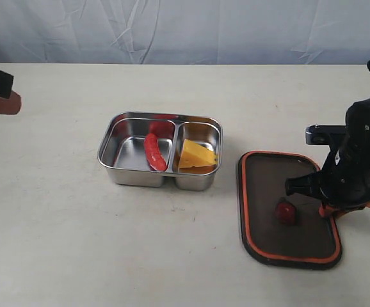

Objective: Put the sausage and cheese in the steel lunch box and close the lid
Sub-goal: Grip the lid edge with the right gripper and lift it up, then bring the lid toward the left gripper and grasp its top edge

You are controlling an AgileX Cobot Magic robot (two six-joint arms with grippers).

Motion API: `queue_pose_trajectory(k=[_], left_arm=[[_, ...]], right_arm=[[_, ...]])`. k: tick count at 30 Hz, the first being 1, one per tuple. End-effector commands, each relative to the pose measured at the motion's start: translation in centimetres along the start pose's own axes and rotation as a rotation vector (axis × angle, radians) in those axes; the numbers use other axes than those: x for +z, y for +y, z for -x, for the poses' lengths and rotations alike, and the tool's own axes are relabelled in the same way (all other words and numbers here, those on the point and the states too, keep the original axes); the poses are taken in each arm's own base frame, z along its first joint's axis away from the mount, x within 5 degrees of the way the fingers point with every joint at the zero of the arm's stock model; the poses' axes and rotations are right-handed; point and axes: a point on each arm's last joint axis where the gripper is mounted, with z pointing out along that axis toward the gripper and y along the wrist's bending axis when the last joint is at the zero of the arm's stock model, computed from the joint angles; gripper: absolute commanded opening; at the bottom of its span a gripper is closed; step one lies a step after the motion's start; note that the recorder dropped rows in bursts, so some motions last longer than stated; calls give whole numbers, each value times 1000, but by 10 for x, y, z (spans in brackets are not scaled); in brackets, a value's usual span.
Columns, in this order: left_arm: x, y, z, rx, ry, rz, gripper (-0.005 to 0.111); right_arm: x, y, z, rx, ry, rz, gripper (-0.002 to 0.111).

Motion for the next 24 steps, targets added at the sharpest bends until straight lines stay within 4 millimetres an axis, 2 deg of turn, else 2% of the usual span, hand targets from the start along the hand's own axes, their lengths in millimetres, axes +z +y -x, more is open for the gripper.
queue_pose_trajectory(k=[1, 6, 11, 17, 24], left_arm=[[-2, -10, 6, -29, -73, -100, 37], [-4, -19, 11, -36, -136, -208, 49], [-7, -27, 14, -51, -160, -303, 50], [-6, -37, 19, -80, -183, -429, 50], [16, -45, 26, -107, -118, -595, 50]], right_arm=[[-19, -5, -4, -5, -40, -2, -1], [-52, -8, -5, 0, -155, 25, -1], [-90, -12, -11, -20, -305, 65, -1], [-131, -10, -24, -56, -469, 195, -1], [-155, 2, -34, -125, -556, 388, -1]])
